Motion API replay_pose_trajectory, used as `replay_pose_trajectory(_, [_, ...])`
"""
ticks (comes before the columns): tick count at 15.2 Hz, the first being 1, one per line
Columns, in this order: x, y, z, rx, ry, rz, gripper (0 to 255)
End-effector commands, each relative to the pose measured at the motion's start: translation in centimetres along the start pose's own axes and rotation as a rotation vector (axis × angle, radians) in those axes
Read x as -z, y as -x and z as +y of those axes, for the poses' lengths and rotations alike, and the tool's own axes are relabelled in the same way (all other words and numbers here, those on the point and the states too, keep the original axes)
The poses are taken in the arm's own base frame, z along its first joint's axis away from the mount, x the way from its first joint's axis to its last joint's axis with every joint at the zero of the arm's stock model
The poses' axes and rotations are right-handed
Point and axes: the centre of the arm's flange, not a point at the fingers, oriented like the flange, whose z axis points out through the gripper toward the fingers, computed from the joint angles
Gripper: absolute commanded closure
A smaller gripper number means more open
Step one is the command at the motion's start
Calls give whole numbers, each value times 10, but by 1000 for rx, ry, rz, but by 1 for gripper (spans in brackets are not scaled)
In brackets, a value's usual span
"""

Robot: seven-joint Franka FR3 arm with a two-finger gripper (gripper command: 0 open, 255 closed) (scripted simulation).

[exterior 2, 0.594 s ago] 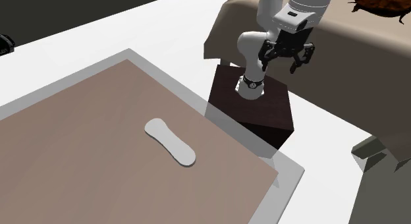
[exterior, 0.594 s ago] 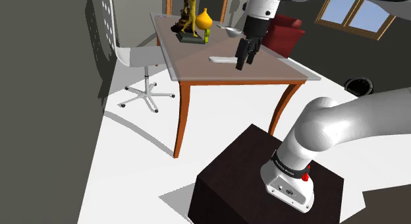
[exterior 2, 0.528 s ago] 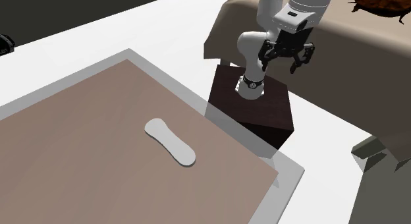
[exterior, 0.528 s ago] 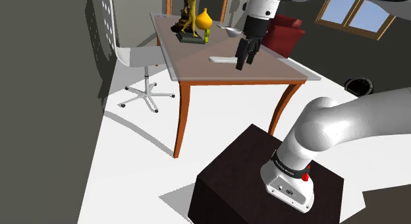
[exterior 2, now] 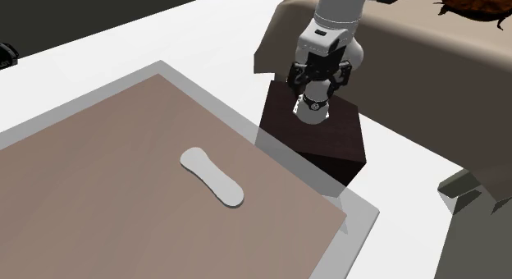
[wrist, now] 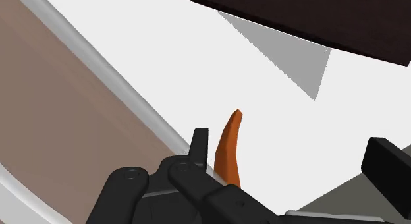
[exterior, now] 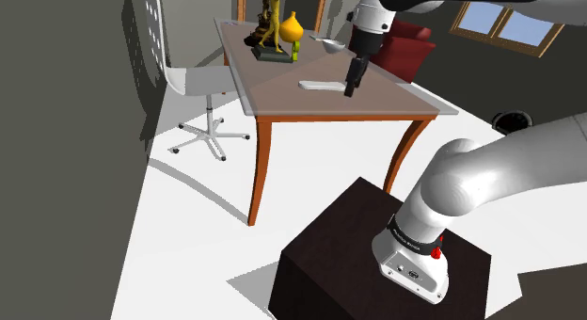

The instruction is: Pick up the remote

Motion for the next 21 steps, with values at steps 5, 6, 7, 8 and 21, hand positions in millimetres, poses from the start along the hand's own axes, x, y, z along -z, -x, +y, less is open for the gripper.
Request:
replay_pose_trajectory(5, [-16,-18,74,167,4,1,0])
replay_pose_trajectory(6, [-18,-22,86,194,5,1,0])
replay_pose_trajectory(7, [-21,-27,98,222,5,2,0])
replay_pose_trajectory(8, [-24,-32,110,249,6,2,0])
replay_pose_trajectory(21, [-58,-123,249,601,11,5,0])
